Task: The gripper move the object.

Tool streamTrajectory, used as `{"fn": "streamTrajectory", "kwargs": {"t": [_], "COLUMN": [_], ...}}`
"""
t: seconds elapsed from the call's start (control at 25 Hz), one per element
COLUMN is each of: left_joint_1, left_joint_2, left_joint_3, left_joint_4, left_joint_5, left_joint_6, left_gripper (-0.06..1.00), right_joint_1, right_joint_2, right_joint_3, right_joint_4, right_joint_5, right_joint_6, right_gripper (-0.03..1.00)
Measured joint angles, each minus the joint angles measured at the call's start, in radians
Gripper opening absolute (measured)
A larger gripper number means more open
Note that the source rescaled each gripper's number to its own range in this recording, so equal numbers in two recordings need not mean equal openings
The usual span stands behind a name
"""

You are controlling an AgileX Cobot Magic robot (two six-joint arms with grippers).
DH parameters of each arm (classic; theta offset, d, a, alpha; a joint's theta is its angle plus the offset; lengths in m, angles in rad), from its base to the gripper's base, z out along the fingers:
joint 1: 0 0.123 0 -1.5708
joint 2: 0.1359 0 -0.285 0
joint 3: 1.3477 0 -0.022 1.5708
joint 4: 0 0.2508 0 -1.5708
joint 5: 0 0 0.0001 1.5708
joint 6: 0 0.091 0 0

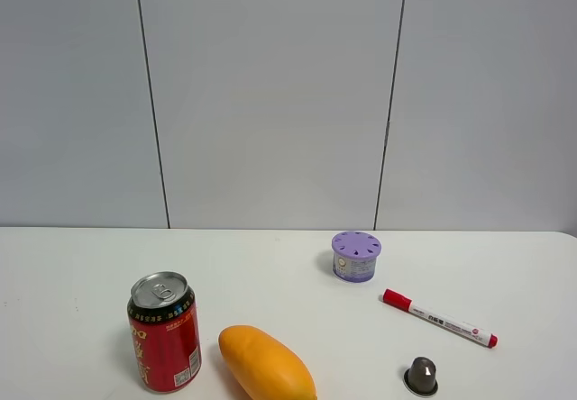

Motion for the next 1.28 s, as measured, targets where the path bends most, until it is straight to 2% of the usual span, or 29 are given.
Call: {"fn": "streamTrajectory", "kwargs": {"t": [0.16, 0.32, 0.48, 0.68, 0.76, 0.96, 1.16, 1.28], "left_joint_1": [0.035, 0.168, 0.323, 0.450, 0.485, 0.547, 0.558, 0.559], "left_joint_2": [-0.114, -0.223, -0.317, -0.413, -0.454, -0.596, -0.702, -0.704], "left_joint_3": [-0.001, -0.002, -0.002, -0.002, 0.013, 0.110, 0.215, 0.223], "left_joint_4": [-0.014, -0.014, -0.014, -0.032, -0.052, -0.087, -0.093, -0.094], "left_joint_5": [0.078, 0.107, 0.206, 0.362, 0.389, 0.393, 0.313, 0.292], "left_joint_6": [0.009, 0.010, 0.056, 0.100, 0.096, -0.001, -0.010, -0.010], "left_gripper": [0.79, 0.79, 0.79, 0.79, 0.79, 0.79, 0.79, 0.79], "right_joint_1": [0.000, 0.000, 0.000, 0.000, 0.000, 0.000, 0.000, 0.000], "right_joint_2": [0.000, 0.000, 0.000, 0.000, 0.000, 0.000, 0.000, 0.000], "right_joint_3": [0.000, 0.000, 0.000, 0.000, 0.000, 0.000, 0.000, 0.000], "right_joint_4": [0.000, 0.000, 0.000, 0.000, 0.000, 0.000, 0.000, 0.000], "right_joint_5": [0.000, 0.000, 0.000, 0.000, 0.000, 0.000, 0.000, 0.000], "right_joint_6": [0.000, 0.000, 0.000, 0.000, 0.000, 0.000, 0.000, 0.000], "right_gripper": [1.00, 1.00, 1.00, 1.00, 1.00, 1.00, 1.00, 1.00]}}
